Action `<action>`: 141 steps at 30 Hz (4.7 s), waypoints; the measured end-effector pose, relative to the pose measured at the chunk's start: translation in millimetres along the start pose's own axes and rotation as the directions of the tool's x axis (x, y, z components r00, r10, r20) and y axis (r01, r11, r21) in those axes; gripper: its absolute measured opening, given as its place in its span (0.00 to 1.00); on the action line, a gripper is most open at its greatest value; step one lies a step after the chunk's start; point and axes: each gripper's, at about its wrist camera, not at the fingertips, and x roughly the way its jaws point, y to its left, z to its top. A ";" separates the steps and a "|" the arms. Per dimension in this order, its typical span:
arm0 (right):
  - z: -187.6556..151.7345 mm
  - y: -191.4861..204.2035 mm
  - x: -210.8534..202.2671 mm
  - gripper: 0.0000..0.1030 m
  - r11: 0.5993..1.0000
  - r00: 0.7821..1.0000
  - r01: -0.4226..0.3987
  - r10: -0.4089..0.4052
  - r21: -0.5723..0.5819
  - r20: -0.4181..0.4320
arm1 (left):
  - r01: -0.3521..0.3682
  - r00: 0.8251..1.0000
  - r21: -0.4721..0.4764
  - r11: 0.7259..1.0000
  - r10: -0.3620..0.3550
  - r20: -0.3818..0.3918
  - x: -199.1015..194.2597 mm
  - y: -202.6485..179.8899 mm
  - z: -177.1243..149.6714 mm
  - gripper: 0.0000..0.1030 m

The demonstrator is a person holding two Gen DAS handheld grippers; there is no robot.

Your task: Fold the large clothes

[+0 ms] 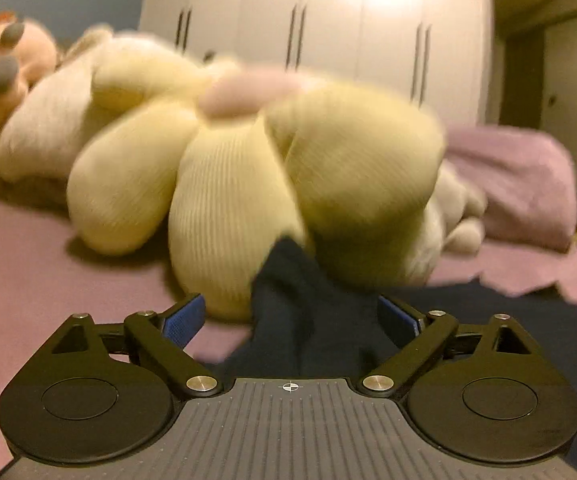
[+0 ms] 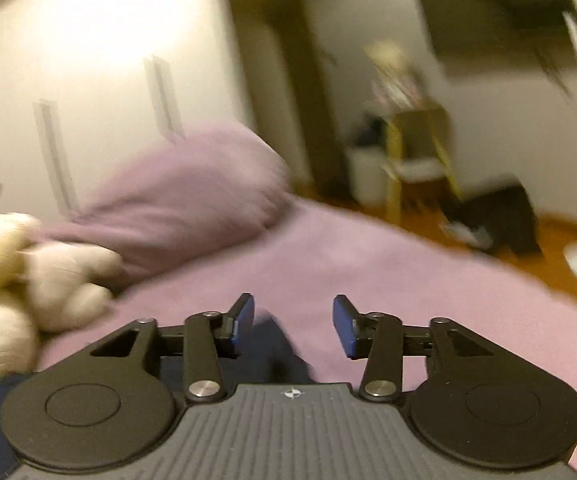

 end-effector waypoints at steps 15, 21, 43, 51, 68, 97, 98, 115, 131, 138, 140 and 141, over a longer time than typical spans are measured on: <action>-32.5 23.1 32.2 0.33 0.988 0.957 -0.025 -0.021 -0.154 -0.290 | 0.089 0.951 -0.205 0.975 -0.145 -0.274 -10.8 52.3 -1.5 0.89; -25.2 -74.8 -99.4 0.61 0.971 0.943 -0.059 0.131 0.233 -0.307 | 0.174 0.882 -0.339 0.924 -0.299 -0.363 -102.4 128.1 -38.0 0.86; -88.8 -117.2 -95.8 0.35 0.699 0.863 0.090 0.301 0.710 -0.406 | 0.156 0.828 -0.606 0.780 -0.438 -0.350 -91.5 124.0 -28.8 0.35; -64.0 -121.5 -152.7 0.25 0.777 0.872 0.019 0.295 0.629 -0.390 | 0.266 0.821 -0.567 0.779 -0.492 -0.291 -166.6 140.6 1.0 0.33; -97.1 -172.5 -336.0 0.37 0.846 0.757 0.014 0.339 0.533 -0.558 | 0.058 0.866 -0.458 0.887 -0.274 -0.419 -325.4 215.2 -46.5 0.51; -136.8 97.3 -214.5 0.30 0.891 0.877 -0.355 0.211 -0.285 -0.431 | -0.037 0.988 0.072 0.997 0.047 -0.148 -185.2 55.0 -53.7 0.92; -141.9 100.6 -215.3 0.30 0.883 0.885 -0.353 0.208 -0.309 -0.417 | -0.040 0.987 0.086 0.996 0.053 -0.153 -185.6 53.1 -51.6 0.92; -112.6 -29.4 -234.4 0.32 0.925 0.960 -0.068 -0.041 -0.375 -0.275 | -0.157 0.965 -0.029 0.987 0.148 -0.215 -198.7 118.2 -49.4 1.00; -119.6 -45.4 -257.8 0.38 0.932 0.972 0.021 -0.103 -0.361 -0.211 | -0.159 0.973 0.050 0.986 0.165 -0.160 -226.4 125.8 -65.3 1.00; -114.1 -45.2 -248.5 0.40 0.935 0.959 0.001 -0.102 -0.355 -0.264 | -0.106 0.949 -0.141 0.984 0.058 -0.309 -227.9 155.3 -52.7 1.00; -105.5 -43.8 -248.4 0.40 0.936 0.947 -0.008 -0.106 -0.352 -0.305 | -0.091 0.932 -0.235 0.968 0.000 -0.361 -237.8 171.2 -51.8 1.00; -101.0 -43.6 -250.8 0.40 0.938 0.942 -0.011 -0.106 -0.347 -0.319 | -0.078 0.927 -0.276 0.958 -0.033 -0.375 -245.1 179.9 -52.4 1.00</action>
